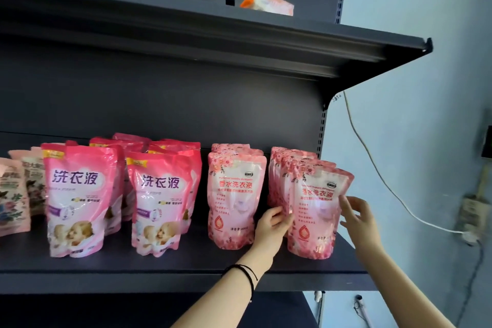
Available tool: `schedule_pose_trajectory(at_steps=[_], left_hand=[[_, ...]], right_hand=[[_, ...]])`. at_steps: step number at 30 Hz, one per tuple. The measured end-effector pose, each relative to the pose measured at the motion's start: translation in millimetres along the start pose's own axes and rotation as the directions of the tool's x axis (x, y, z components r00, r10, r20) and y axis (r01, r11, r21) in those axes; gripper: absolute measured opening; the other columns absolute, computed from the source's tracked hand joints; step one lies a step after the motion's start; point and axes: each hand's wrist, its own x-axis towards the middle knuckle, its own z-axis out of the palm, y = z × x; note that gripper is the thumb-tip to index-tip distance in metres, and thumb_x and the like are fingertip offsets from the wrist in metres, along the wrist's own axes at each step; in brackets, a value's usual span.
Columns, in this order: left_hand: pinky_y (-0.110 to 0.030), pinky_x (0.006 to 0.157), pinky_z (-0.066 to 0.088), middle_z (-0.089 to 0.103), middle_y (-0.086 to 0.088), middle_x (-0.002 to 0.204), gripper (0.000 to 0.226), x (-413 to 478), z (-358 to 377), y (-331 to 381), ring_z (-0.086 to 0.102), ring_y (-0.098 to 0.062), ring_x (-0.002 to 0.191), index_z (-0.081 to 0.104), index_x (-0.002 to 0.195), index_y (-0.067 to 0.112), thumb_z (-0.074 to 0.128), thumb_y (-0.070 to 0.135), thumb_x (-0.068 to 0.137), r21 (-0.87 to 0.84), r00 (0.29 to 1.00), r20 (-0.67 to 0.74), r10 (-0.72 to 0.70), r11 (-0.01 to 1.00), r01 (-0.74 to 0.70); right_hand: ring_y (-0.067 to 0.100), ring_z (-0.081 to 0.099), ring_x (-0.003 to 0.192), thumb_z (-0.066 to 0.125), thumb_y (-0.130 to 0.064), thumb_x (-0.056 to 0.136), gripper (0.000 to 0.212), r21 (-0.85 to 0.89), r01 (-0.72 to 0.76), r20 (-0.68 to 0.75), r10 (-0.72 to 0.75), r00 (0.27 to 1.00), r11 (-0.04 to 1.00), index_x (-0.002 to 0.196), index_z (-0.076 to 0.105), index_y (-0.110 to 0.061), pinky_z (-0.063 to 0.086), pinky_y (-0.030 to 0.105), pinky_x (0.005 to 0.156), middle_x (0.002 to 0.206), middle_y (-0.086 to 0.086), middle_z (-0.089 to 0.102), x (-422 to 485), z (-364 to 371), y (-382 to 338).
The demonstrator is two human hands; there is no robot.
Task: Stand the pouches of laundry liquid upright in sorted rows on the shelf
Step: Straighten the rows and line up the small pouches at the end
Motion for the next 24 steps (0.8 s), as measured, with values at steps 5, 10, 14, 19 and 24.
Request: schedule_pose_trajectory(at_steps=[5,10,14,19,24], left_hand=[[-0.021,0.091,0.046,0.064,-0.003,0.120,0.040,9.5,8.4,-3.7,0.059,-0.011,0.111,0.056,0.122,0.018,0.069,0.029,0.085,-0.124,0.999,0.035,-0.017,0.992,0.022],[-0.016,0.075,0.053,0.067,0.006,0.108,0.041,15.0,21.7,-14.8,0.063,-0.002,0.098,0.056,0.114,0.020,0.075,0.011,0.078,-0.098,0.992,0.125,0.027,0.995,-0.015],[-0.019,0.084,0.053,0.065,0.004,0.115,0.043,22.1,24.8,-24.0,0.062,-0.008,0.107,0.054,0.118,0.021,0.072,0.007,0.081,-0.030,0.989,0.122,0.080,0.997,-0.076],[-0.018,0.090,0.050,0.063,0.008,0.118,0.049,21.6,24.1,-29.4,0.059,-0.004,0.111,0.050,0.127,0.017,0.071,0.013,0.083,-0.031,0.988,0.118,0.099,0.995,-0.096],[-0.025,0.099,0.047,0.064,0.010,0.119,0.045,18.7,23.8,-38.5,0.060,-0.002,0.110,0.053,0.127,0.022,0.069,0.027,0.085,0.124,0.993,0.091,0.081,0.988,-0.092]], right_hand=[[0.022,0.063,0.098,0.050,-0.046,0.094,0.033,0.184,-0.036,0.082,0.021,0.996,0.982,0.104,0.061,-0.016,0.051,0.045,0.092,0.106,0.004,0.067,10.3,4.5,-16.3],[0.023,0.056,0.075,0.054,-0.052,0.091,0.068,0.175,-0.108,0.065,0.097,0.993,0.979,0.093,0.057,0.016,0.054,0.046,0.076,0.087,0.031,0.064,32.3,9.2,-29.0],[0.017,0.045,0.052,0.056,-0.050,0.090,0.050,0.154,-0.188,0.063,0.180,0.982,0.970,0.065,0.045,-0.008,0.034,0.024,0.047,0.064,0.011,0.051,46.5,13.2,-34.0],[0.023,0.064,0.071,0.048,-0.055,0.092,0.055,0.167,-0.192,0.136,0.170,0.976,0.967,0.081,0.059,-0.002,0.050,0.030,0.062,0.082,0.009,0.068,36.8,13.9,-28.1],[0.029,0.068,0.096,0.043,-0.050,0.095,0.045,0.252,-0.182,0.205,0.131,0.970,0.950,0.112,0.056,-0.011,0.056,0.045,0.083,0.108,0.012,0.069,2.5,19.8,15.3]])
